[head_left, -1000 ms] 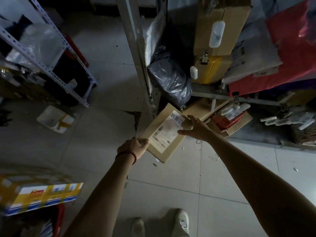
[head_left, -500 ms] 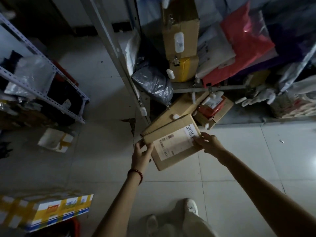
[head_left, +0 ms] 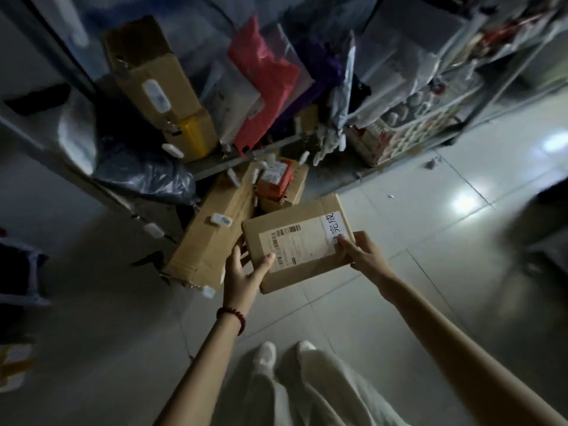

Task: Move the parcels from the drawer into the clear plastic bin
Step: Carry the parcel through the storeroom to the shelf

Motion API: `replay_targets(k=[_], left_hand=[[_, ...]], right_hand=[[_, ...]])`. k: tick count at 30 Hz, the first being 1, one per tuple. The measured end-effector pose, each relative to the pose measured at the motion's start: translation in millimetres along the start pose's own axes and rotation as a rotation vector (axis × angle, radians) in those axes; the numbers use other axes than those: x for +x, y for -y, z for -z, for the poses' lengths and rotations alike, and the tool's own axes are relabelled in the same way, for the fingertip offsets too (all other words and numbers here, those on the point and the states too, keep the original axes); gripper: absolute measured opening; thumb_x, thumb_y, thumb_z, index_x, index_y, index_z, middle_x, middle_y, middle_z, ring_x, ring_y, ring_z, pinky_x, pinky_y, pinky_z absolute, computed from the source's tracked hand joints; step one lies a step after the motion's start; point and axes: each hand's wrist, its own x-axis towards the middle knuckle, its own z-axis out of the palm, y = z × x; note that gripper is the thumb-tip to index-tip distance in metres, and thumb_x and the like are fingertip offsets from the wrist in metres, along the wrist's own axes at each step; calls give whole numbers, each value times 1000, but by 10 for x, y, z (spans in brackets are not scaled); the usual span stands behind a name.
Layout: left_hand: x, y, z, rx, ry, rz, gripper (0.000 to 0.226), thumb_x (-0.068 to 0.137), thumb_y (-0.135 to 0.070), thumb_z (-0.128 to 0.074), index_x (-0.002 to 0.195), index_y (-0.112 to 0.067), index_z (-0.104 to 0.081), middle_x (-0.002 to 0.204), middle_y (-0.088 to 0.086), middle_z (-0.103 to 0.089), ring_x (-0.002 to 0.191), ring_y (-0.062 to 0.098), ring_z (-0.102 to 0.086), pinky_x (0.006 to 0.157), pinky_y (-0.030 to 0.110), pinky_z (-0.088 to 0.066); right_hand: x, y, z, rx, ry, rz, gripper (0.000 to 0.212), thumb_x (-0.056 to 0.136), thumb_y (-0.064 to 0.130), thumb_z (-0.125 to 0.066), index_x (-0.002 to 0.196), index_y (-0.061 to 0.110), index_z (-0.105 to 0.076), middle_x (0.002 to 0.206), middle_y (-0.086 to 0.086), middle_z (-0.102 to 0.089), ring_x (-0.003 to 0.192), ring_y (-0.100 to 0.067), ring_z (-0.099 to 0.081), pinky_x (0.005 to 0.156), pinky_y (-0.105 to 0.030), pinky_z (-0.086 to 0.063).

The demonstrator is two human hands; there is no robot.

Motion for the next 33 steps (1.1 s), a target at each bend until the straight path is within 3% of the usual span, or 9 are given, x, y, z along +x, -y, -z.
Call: replay_targets(k=[6, 10, 15, 17, 20, 24, 26, 29, 33], left_hand=[[396, -304, -305, 21, 268, -59, 92, 75, -43, -75, 148, -31, -21, 144, 3, -40, 124, 16, -49, 92, 32, -50], [572, -612, -472, 91, 550, -115, 98, 68, -50, -76, 146, -35, -20, 144, 3, -44, 129, 18, -47, 103, 42, -44], [513, -1025, -748, 193, 781, -309, 84, 61, -49, -76, 124, -57, -21, 122, -19, -48, 105, -10, -51, 74, 4, -46], [469, -1139, -944, 252, 864, -355, 79, 61, -49, -75, 115, -64, -20, 121, -18, -49, 105, -9, -52, 72, 5, -47], [424, -1241, -1328, 305, 943, -440, 87, 62, -53, -73, 133, -52, -21, 137, -9, -43, 119, 4, -49, 83, 9, -44], [384, -1359, -1965, 468, 986, -618, 101, 64, -61, -66, 148, -41, -13, 138, -10, -23, 122, 1, -33, 79, -7, -30], [378, -1455, -2301, 481, 1023, -650, 102, 65, -61, -67, 149, -41, -13, 139, -6, -27, 124, 4, -35, 90, -1, -33], [383, -1615, -2725, 451, 1028, -672, 104, 67, -57, -74, 150, -37, -14, 145, -2, -33, 131, 13, -38, 107, 34, -40], [452, -1801, -3093, 406, 998, -675, 102, 67, -60, -74, 147, -43, -13, 144, -3, -40, 130, 13, -43, 104, 41, -44]], right_hand=[[-266, -144, 177, 199, -233, -81, 19, 96, 42, -51, 94, 23, -49, 103, -6, -59, 91, -19, -55, 76, -32, -44], [-620, -111, 240, 341, -448, -61, 20, 94, 43, -52, 97, 24, -50, 108, -4, -61, 92, -15, -58, 70, -28, -46], [-1012, -95, 268, 379, -717, -50, 28, 91, 44, -57, 109, 24, -53, 110, 8, -60, 91, -4, -59, 65, -26, -47], [-1140, -127, 344, 367, -792, -42, 36, 88, 45, -59, 118, 26, -51, 108, 15, -58, 92, -1, -58, 65, -25, -49], [-1257, -204, 557, 369, -874, -56, 52, 77, 53, -60, 122, 29, -50, 110, 16, -57, 94, -2, -60, 74, -27, -52], [-1296, -399, 944, 381, -940, -88, 51, 81, 47, -63, 126, 29, -49, 125, 8, -57, 99, -7, -61, 84, -35, -54], [-1274, -477, 1202, 392, -943, -89, 50, 83, 45, -63, 128, 29, -48, 130, 5, -56, 103, -11, -61, 85, -36, -54], [-1199, -432, 1593, 390, -945, -75, 58, 79, 49, -61, 131, 29, -44, 131, 5, -53, 105, -13, -58, 89, -37, -53], [-1025, -227, 2048, 384, -930, -28, 68, 76, 50, -61, 137, 29, -38, 126, 10, -50, 108, -14, -57, 95, -39, -50]])
